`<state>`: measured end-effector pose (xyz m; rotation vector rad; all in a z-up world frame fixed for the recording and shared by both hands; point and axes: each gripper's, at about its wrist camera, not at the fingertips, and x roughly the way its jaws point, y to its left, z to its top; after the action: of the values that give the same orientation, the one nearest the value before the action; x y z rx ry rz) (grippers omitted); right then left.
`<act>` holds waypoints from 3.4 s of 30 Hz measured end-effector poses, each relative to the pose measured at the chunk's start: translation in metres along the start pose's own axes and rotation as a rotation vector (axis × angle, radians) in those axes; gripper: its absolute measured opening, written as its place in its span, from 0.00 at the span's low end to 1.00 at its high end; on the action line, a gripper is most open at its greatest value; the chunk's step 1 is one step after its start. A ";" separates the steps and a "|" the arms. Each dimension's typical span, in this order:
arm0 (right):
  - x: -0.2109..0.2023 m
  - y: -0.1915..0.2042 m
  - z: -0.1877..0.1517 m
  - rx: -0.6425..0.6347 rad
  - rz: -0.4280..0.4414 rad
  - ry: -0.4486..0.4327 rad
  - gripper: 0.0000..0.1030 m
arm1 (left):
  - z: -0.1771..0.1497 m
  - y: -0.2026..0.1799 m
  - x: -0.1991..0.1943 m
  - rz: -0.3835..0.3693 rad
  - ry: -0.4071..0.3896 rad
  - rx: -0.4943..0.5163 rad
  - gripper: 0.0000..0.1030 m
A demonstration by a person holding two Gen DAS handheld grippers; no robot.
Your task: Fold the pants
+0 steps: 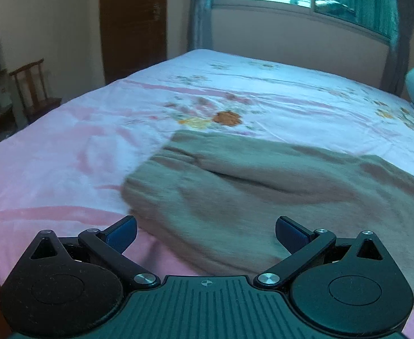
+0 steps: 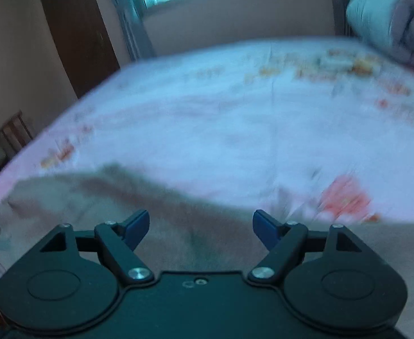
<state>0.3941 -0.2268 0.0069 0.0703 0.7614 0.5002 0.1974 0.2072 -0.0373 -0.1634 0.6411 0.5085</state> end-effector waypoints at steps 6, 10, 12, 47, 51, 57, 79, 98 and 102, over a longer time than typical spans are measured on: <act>-0.010 -0.014 -0.008 0.058 -0.067 -0.034 0.72 | -0.002 -0.008 -0.020 -0.001 -0.018 0.069 1.00; -0.090 -0.060 -0.034 0.201 -0.093 -0.205 0.78 | -0.001 -0.011 -0.023 -0.014 -0.018 0.050 1.00; -0.133 -0.101 -0.057 0.340 -0.137 -0.273 0.77 | -0.001 -0.019 -0.023 -0.031 -0.019 0.046 1.00; -0.225 -0.280 -0.203 1.091 -0.061 -0.480 0.36 | -0.106 -0.405 -0.094 -0.390 0.057 0.338 1.00; -0.226 -0.281 -0.203 1.081 -0.048 -0.489 0.35 | -0.106 -0.406 -0.094 -0.378 0.049 0.325 1.00; -0.221 -0.285 -0.202 1.099 -0.034 -0.500 0.27 | -0.111 -0.403 -0.097 -0.380 0.046 0.321 1.00; -0.235 -0.208 -0.105 0.727 -0.147 -0.464 0.07 | -0.086 -0.330 -0.110 -0.365 -0.089 0.210 1.00; -0.063 0.143 -0.103 0.040 0.135 -0.132 0.26 | -0.050 -0.003 -0.081 -0.133 -0.071 -0.290 1.00; -0.104 0.092 -0.093 0.125 0.047 -0.225 0.30 | -0.050 -0.035 -0.073 -0.266 -0.064 -0.226 1.00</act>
<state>0.2299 -0.2048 0.0283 0.2569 0.5705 0.4800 0.1386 0.1322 -0.0331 -0.4378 0.4893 0.3263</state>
